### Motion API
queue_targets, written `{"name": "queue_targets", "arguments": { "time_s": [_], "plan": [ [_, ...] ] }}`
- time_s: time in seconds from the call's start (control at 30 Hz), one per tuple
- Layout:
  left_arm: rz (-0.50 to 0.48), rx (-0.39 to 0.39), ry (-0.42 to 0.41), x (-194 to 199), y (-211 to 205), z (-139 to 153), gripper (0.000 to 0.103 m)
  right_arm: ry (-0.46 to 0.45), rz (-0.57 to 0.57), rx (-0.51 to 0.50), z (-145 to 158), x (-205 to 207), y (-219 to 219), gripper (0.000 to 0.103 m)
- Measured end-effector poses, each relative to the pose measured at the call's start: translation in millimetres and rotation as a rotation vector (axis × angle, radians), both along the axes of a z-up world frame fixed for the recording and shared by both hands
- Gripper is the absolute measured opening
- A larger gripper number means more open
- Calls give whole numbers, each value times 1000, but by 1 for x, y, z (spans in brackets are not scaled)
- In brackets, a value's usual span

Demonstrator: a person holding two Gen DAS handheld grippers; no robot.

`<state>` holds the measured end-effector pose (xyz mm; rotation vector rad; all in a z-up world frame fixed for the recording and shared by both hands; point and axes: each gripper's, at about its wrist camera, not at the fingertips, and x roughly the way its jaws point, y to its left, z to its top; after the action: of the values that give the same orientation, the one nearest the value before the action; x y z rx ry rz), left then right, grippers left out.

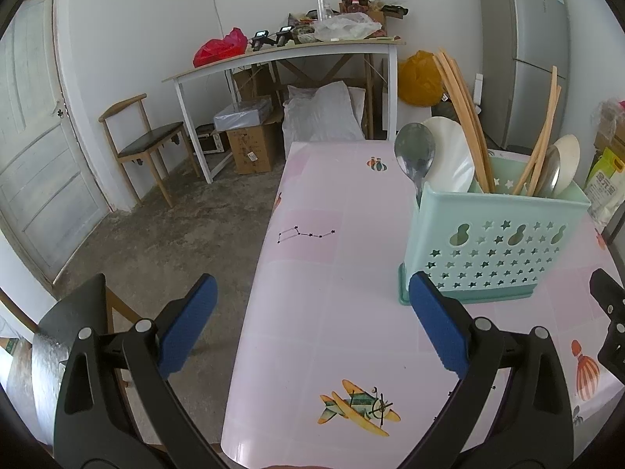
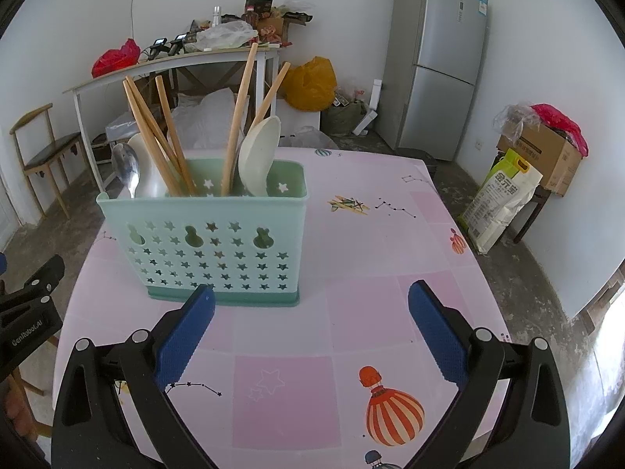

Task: Organize utensils

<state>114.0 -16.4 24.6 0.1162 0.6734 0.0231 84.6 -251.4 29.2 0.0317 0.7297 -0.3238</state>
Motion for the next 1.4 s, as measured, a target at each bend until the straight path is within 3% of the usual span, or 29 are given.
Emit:
{"name": "queue_targets", "arguments": {
  "time_s": [1.4],
  "plan": [
    [-2, 8, 4, 1, -3, -1, 95, -1, -5, 1, 2, 1, -1, 96]
  ]
}}
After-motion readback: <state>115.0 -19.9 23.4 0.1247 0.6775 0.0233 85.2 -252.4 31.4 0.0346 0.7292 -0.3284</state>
